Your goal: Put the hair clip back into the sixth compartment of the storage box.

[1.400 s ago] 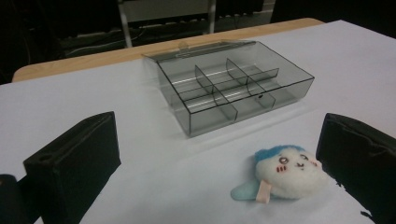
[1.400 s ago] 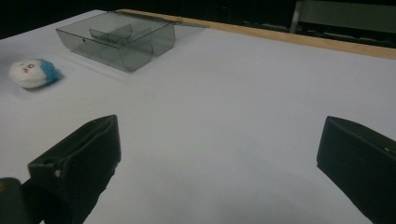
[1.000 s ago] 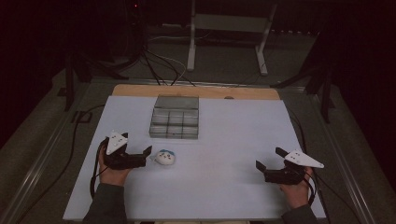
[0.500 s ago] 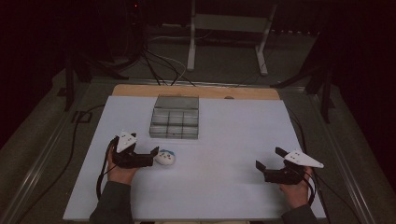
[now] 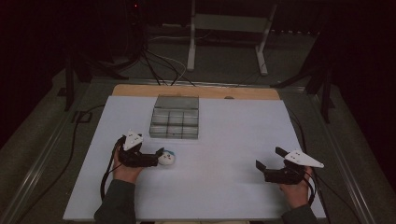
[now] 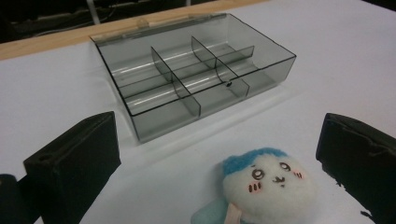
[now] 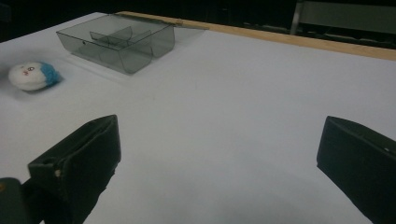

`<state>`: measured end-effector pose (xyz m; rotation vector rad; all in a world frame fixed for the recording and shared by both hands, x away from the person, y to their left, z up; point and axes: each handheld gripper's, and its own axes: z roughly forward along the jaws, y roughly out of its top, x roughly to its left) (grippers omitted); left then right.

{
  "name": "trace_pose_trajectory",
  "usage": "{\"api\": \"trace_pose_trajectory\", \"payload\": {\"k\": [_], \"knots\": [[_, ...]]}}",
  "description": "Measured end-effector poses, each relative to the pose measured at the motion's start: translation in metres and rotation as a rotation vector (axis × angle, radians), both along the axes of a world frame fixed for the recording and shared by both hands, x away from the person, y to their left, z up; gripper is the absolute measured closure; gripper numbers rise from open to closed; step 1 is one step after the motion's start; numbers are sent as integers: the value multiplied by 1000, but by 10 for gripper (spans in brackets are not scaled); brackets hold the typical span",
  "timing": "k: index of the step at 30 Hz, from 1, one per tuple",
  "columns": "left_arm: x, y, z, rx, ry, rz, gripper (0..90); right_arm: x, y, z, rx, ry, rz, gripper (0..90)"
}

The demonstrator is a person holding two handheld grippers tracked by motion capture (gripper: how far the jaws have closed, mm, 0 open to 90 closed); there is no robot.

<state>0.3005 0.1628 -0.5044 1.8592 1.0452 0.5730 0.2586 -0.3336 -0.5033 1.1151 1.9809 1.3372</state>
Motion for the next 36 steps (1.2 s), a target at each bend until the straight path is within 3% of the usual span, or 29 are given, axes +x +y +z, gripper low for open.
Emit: {"api": "trace_pose_trajectory", "payload": {"k": [27, 36], "knots": [[9, -28, -21, 54, 115, -80, 9, 0, -1, 0, 5, 3, 0, 0], [10, -32, -27, 81, 183, -107, 31, 0, -1, 0, 6, 3, 1, 0]]}}
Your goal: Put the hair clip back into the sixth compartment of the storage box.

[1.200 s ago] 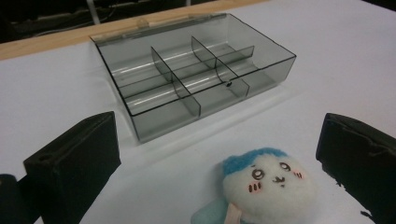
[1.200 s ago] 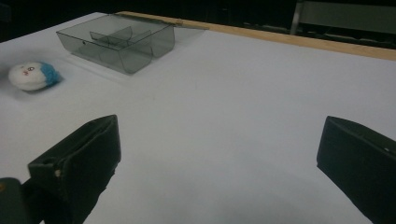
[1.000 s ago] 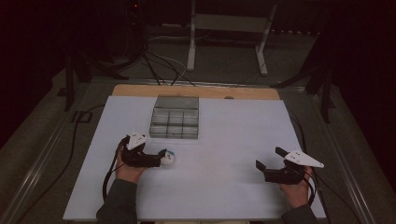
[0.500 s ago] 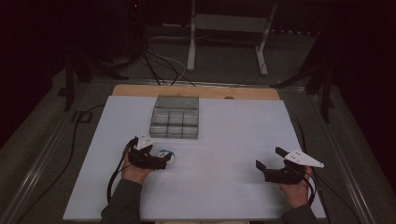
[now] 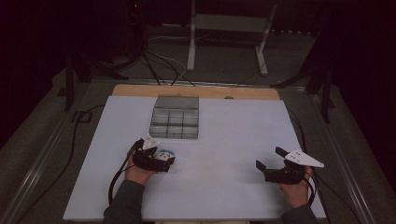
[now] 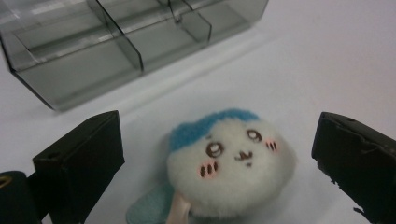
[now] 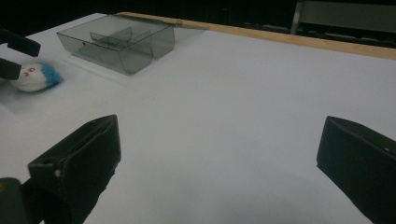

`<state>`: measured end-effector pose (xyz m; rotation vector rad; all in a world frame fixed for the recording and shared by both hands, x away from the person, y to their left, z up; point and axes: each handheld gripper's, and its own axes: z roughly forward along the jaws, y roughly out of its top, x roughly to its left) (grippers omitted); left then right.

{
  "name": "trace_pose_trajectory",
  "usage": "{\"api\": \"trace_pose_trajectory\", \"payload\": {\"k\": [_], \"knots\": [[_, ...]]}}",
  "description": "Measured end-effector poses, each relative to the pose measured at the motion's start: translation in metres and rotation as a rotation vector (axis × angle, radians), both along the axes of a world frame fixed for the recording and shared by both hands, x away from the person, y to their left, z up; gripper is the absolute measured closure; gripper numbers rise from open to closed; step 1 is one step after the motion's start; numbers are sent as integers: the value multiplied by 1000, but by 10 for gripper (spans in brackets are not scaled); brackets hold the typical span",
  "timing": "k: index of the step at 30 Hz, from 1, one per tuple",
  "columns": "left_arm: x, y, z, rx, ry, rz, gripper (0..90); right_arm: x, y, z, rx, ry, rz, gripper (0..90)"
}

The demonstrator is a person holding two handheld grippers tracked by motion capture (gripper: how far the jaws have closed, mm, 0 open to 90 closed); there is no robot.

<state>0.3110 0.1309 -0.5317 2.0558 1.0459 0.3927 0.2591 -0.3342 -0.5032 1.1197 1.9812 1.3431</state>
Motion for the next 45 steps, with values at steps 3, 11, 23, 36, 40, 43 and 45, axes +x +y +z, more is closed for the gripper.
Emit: {"api": "trace_pose_trajectory", "payload": {"k": [3, 11, 23, 36, 40, 43, 45], "knots": [[0, -2, -3, 23, 29, -17, 31, 0, 0, 0, -2, 0, 1, 0], [-2, -5, -9, 121, 41, -34, 191, 0, 0, 0, -1, 3, 0, 0], [-4, -3, -3, 114, 21, -32, 325, 0, -1, 0, 2, 2, -7, 0], [-4, 1, 8, 75, -9, -16, 324, 0, -1, 0, 1, 2, -8, 0], [-4, 1, 11, 64, -15, -16, 324, 0, -1, 0, 3, 2, -9, 0], [-3, 2, 13, 61, -17, -10, 324, 0, -1, 0, 3, 2, -9, 0], [-2, 3, 15, 56, -20, -9, 324, 0, -1, 0, 3, 2, -9, 0]]}}
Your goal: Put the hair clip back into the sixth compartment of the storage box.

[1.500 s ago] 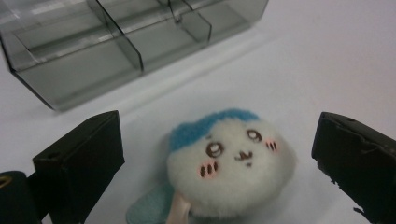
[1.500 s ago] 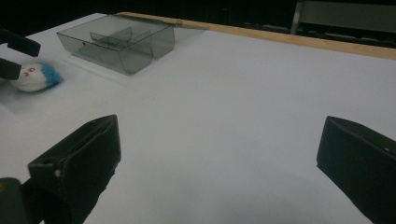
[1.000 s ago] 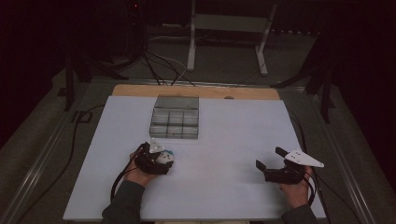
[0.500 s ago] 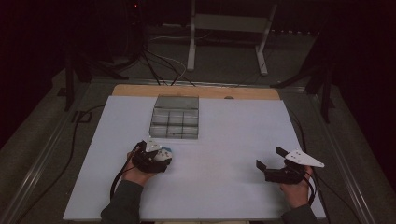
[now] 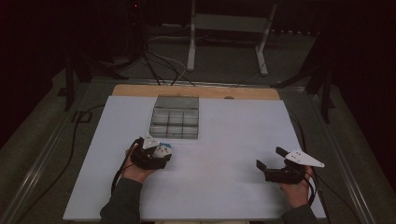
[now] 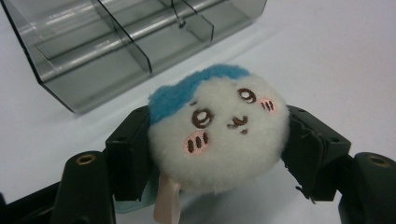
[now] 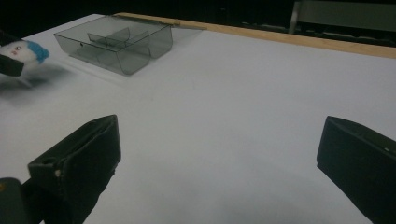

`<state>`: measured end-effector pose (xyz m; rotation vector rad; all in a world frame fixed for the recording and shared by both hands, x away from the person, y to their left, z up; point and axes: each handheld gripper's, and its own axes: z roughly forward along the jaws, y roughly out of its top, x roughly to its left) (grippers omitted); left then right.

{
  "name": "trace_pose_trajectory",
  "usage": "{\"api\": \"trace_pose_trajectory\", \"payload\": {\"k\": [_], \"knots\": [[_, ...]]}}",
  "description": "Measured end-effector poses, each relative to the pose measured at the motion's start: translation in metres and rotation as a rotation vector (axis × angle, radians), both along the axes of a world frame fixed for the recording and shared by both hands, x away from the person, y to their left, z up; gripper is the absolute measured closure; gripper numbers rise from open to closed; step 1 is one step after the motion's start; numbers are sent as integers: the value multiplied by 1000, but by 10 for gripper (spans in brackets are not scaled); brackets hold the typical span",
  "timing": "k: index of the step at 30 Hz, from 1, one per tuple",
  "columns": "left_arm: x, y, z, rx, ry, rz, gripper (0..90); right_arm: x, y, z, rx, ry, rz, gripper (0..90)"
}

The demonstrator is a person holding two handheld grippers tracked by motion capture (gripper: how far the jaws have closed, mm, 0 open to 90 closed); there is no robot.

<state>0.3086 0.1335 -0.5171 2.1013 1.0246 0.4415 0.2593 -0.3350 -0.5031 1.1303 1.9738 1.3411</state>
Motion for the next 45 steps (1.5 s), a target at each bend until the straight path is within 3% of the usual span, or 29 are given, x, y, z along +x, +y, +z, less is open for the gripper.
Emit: {"api": "trace_pose_trajectory", "payload": {"k": [13, 27, 45], "knots": [[11, -8, 22, -36, -43, -18, 323, 0, 0, 0, 1, -2, -1, 0], [24, -10, 36, -61, -70, -15, 322, 0, -1, 0, 3, -2, -2, 0], [42, -14, 40, -104, -80, -12, 322, 1, -1, 0, 3, 0, -4, 0]]}}
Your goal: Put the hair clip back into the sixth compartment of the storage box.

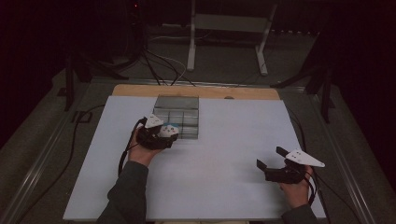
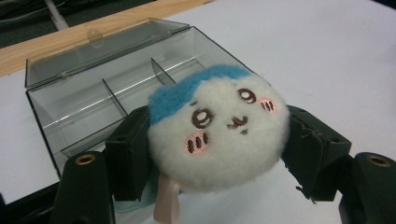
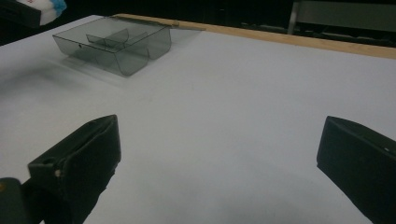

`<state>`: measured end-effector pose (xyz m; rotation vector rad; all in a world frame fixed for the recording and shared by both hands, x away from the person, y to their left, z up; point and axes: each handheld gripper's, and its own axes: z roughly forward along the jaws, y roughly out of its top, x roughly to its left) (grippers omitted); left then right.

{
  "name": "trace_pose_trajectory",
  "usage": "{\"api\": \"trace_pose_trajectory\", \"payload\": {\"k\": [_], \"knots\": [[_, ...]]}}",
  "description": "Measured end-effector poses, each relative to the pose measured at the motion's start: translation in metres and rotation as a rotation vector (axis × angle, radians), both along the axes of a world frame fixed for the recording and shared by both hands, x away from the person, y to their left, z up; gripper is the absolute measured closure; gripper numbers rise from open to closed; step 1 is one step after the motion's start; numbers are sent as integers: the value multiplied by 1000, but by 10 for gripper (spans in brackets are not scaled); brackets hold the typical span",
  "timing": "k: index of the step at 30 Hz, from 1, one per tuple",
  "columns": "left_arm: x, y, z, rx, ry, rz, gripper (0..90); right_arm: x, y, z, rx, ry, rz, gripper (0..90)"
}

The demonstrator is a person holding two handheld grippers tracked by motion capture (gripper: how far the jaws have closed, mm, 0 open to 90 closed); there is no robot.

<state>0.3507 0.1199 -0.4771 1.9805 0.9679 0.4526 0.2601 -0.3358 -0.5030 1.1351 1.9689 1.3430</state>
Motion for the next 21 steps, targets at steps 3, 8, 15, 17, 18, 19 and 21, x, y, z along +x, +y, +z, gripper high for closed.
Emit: {"api": "trace_pose_trajectory", "payload": {"k": [3, 8, 15, 17, 18, 19, 21], "knots": [[2, -1, -1, -4, 2, 4, 321, 0, 0, 0, -1, 0, 0, 0], [7, -2, 1, -8, -7, 3, 321, 0, -1, 0, 1, -1, -2, 0], [13, -6, 3, -6, -22, -2, 321, 0, -1, 0, -1, 1, -2, 0], [14, -7, 4, -6, -25, -4, 321, 0, -1, 0, -1, 1, -3, 0], [16, -8, 4, -6, -27, -5, 321, 0, -1, 0, 0, 1, -3, 0], [17, -9, 5, -8, -32, -10, 321, 0, -1, 0, 1, 1, -3, 0], [18, -9, 5, -6, -31, -11, 321, 1, 0, 0, 0, 2, -1, 0]]}}
